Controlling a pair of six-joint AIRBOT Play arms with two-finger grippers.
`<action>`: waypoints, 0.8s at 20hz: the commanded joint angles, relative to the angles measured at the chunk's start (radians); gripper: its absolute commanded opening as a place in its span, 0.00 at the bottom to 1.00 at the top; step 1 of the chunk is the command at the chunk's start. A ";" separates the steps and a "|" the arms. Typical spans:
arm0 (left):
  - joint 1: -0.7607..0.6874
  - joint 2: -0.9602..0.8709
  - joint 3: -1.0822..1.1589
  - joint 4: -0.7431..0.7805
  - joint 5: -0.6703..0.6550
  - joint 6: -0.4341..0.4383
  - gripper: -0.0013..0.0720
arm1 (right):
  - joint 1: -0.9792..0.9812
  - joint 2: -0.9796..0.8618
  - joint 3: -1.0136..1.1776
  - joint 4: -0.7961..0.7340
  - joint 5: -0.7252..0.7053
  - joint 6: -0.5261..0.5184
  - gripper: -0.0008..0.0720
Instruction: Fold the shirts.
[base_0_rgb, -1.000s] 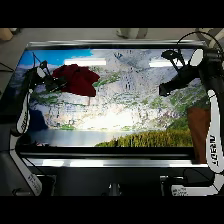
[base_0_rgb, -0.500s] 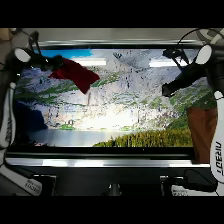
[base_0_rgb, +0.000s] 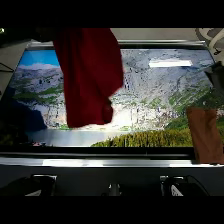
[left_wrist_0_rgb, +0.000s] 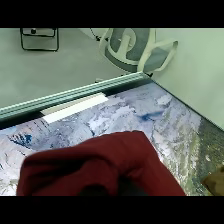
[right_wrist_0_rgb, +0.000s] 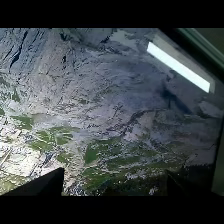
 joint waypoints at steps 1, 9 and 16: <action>-0.174 0.024 -0.077 0.216 -0.019 -0.111 0.06 | 0.000 0.108 0.000 -0.010 0.104 0.004 0.94; -0.206 -0.177 -0.580 0.212 0.006 -0.305 0.06 | 0.001 -0.051 -0.230 0.108 0.213 0.010 0.93; -0.140 -0.211 -0.426 0.244 -0.241 -0.180 1.00 | 0.000 -0.156 -0.439 0.229 0.204 -0.001 0.95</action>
